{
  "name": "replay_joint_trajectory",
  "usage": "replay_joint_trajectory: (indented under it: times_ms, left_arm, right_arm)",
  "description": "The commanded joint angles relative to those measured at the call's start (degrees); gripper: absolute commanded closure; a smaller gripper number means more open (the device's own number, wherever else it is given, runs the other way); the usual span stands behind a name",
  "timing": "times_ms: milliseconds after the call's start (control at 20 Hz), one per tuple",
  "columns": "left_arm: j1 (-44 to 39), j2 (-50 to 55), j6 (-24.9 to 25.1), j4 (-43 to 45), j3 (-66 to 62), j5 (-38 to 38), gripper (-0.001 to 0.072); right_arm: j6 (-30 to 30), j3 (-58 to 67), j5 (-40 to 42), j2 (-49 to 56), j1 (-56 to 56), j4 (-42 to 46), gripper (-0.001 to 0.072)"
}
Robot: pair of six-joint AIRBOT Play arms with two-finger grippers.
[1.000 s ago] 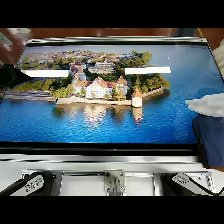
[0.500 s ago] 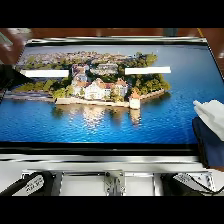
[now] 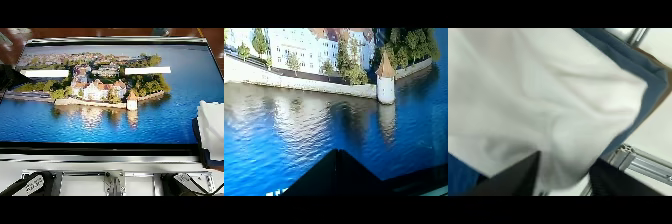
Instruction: Fold the shirts.
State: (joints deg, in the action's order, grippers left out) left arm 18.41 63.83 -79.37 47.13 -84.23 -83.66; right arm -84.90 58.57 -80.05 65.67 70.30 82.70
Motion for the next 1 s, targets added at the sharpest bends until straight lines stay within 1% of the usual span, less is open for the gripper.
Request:
replay_joint_trajectory:
  times_ms: [0, 100, 150, 200, 250, 350, 400, 450, 500, 550, 600, 650, 700, 800, 900, 950]
  left_arm:
    - [0.0, 0.0, 0.0, 0.0, 0.0, 0.1, 0.0669]
    - [0.0, 0.1, 0.0, 0.1, 0.0, 1.3, 0.0669]
    - [-0.2, 0.2, 0.0, 0.1, 0.0, 2.8, 0.0669]
    - [-0.8, 0.6, 0.2, 0.4, 0.0, 4.4, 0.067]
    - [-2.3, 1.2, 0.3, 1.4, 0.0, 6.1, 0.067]
    - [-7.5, 2.6, 0.2, 6.5, 0.0, 7.8, 0.067]
    - [-11.0, 3.5, 0.2, 10.9, 0.0, 7.5, 0.0671]
    - [-15.7, 4.4, 0.1, 17.4, 0.0, 6.7, 0.0671]
    - [-20.6, 5.4, -1.3, 24.1, 0.0, 6.1, 0.0671]
    - [-26.1, 6.8, -5.1, 31.3, 0.0, 5.9, 0.067]
    - [-30.7, 8.4, -9.4, 36.7, 0.0, 5.9, 0.0661]
    - [-34.8, 10.6, -11.2, 39.7, 0.0, 5.0, 0.0366]
    - [-37.8, 12.7, -11.2, 40.4, 0.0, 3.5, 0.0005]
    - [-41.2, 17.2, -10.7, 40.8, 0.0, 0.8, 0.0003]
    - [-42.0, 19.3, -10.7, 40.5, 0.0, 1.4, 0.0004]
    - [-42.0, 19.2, -11.0, 40.2, 0.0, 2.7, 0.0004]
  right_arm:
    - [-0.2, -0.8, 0.2, -0.3, 0.0, 1.7, 0.0023]
    - [0.4, 1.2, -0.2, -1.0, -0.2, -0.2, 0.003]
    - [0.7, 1.6, -0.5, -2.3, -0.5, -4.7, 0.0031]
    - [2.6, 1.3, -0.7, -3.9, -1.9, -10.8, 0.0057]
    - [3.7, 0.9, -0.3, -6.0, -4.9, -16.4, 0.0101]
    - [4.6, 1.2, 4.3, -10.0, -14.4, -26.4, 0.01]
    - [7.7, 2.1, 7.4, -11.9, -20.2, -32.5, 0.01]
    - [12.1, 3.9, 11.6, -13.7, -28.0, -37.0, 0.01]
    - [12.7, 5.9, 16.9, -15.0, -36.4, -35.6, 0.0101]
    - [11.0, 7.6, 22.4, -15.3, -45.7, -28.3, 0.0128]
    - [3.4, 8.4, 26.4, -14.6, -55.8, -16.0, 0.0214]
    - [-6.5, 8.4, 26.4, -12.6, -64.0, -6.0, 0.0158]
    - [-13.2, 8.4, 22.5, -8.8, -70.6, -1.9, 0.0044]
    - [-12.9, 8.4, 13.0, -0.2, -77.7, -4.2, 0.0043]
    - [-12.8, 8.4, 8.6, 5.7, -81.5, -6.1, 0.0044]
    - [-13.1, 8.4, 8.3, 7.0, -82.6, -6.8, 0.0044]
